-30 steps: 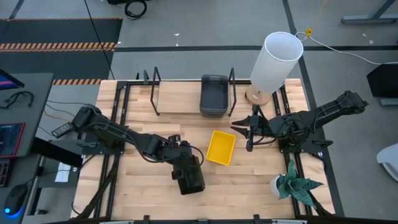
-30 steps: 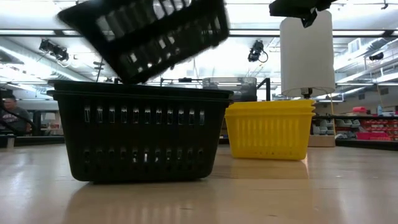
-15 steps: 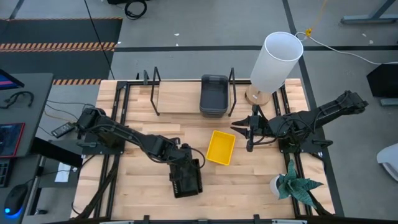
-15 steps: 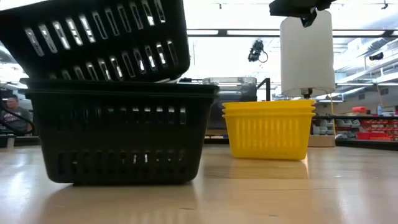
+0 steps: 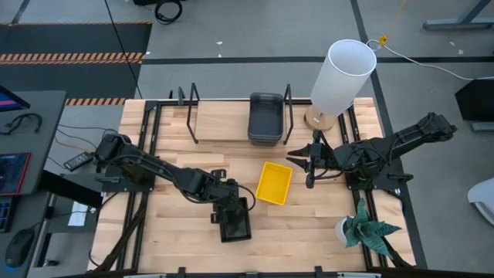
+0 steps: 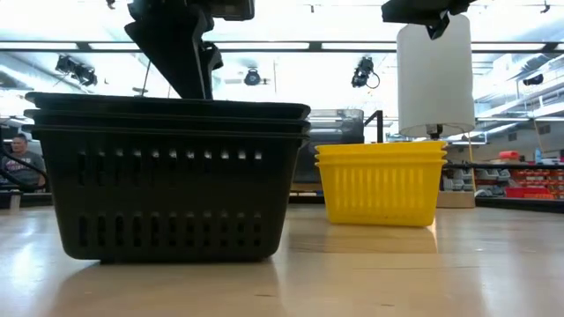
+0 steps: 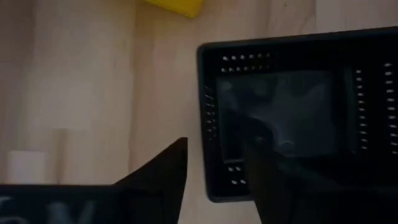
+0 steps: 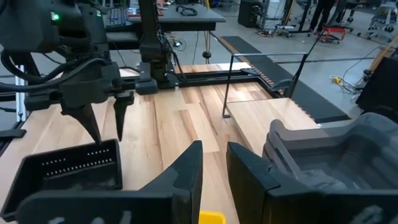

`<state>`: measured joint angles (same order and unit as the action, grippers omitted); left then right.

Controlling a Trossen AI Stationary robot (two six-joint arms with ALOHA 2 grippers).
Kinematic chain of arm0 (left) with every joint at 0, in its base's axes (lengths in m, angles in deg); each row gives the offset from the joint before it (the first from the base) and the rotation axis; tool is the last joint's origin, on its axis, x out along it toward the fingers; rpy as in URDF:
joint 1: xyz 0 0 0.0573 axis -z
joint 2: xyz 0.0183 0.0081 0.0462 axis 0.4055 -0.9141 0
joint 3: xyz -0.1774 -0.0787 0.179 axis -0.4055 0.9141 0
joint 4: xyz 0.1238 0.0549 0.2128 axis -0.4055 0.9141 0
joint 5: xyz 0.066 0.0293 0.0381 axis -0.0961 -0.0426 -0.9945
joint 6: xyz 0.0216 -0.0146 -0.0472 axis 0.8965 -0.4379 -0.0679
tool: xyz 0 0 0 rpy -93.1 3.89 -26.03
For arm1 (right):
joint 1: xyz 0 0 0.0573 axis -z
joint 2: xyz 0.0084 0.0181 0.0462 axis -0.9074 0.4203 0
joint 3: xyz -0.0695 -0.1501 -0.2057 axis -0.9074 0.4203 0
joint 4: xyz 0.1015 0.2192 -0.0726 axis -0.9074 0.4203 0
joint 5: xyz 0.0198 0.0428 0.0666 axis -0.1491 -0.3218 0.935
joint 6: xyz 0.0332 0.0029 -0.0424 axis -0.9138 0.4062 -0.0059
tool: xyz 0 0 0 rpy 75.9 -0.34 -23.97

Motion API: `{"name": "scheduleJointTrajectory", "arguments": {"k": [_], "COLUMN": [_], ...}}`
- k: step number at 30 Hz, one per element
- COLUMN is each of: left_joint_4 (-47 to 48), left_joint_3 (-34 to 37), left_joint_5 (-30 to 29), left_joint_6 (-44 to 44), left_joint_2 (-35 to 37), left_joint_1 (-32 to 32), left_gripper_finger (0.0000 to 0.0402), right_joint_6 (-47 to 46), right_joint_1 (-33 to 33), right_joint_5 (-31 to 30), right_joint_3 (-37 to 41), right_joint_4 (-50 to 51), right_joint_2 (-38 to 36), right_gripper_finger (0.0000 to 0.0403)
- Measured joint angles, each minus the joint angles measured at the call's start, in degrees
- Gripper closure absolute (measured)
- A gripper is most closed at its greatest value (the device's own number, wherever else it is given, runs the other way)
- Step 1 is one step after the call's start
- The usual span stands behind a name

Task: Stack baskets on shelf by color
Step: Put the stacked black baskets on the shelf

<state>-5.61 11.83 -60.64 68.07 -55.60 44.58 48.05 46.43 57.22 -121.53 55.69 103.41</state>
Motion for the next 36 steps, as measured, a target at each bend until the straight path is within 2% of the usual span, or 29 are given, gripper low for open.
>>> {"name": "scheduleJointTrajectory", "arguments": {"k": [6, 15, 20, 26, 30, 36], "left_joint_4": [-0.04, 4.14, 4.37, 1.65, -1.97, -11.94], "left_joint_3": [0.00, 0.00, 0.00, 0.00, 0.02, 0.02], "left_joint_5": [-10.41, -16.63, -17.02, -12.80, -6.33, 3.69], "left_joint_6": [2.15, 1.59, 1.26, 1.10, 1.03, -3.98], "left_joint_2": [0.02, 0.04, 0.07, 0.09, 0.09, 0.09], "left_joint_1": [5.72, 10.80, 12.03, 11.90, 11.81, 11.66], "left_gripper_finger": [0.0226, 0.0258, 0.0280, 0.0286, 0.0286, 0.0286], "right_joint_6": [-1.75, -3.31, -3.91, -3.43, -3.39, -2.47], "right_joint_1": [-0.37, -0.83, -0.83, -0.81, -0.58, -0.23], "right_joint_5": [-0.02, -0.04, -0.04, -0.04, -0.22, -0.60], "right_joint_3": [0.00, 0.00, 0.00, 0.00, 0.00, 0.00], "right_joint_4": [0.79, 0.03, -0.27, -2.38, -2.25, -2.22], "right_joint_2": [0.00, 0.00, 0.36, 2.73, 3.99, 3.69], "right_gripper_finger": [0.0325, 0.0325, 0.0325, 0.0325, 0.0325, 0.0325]}}
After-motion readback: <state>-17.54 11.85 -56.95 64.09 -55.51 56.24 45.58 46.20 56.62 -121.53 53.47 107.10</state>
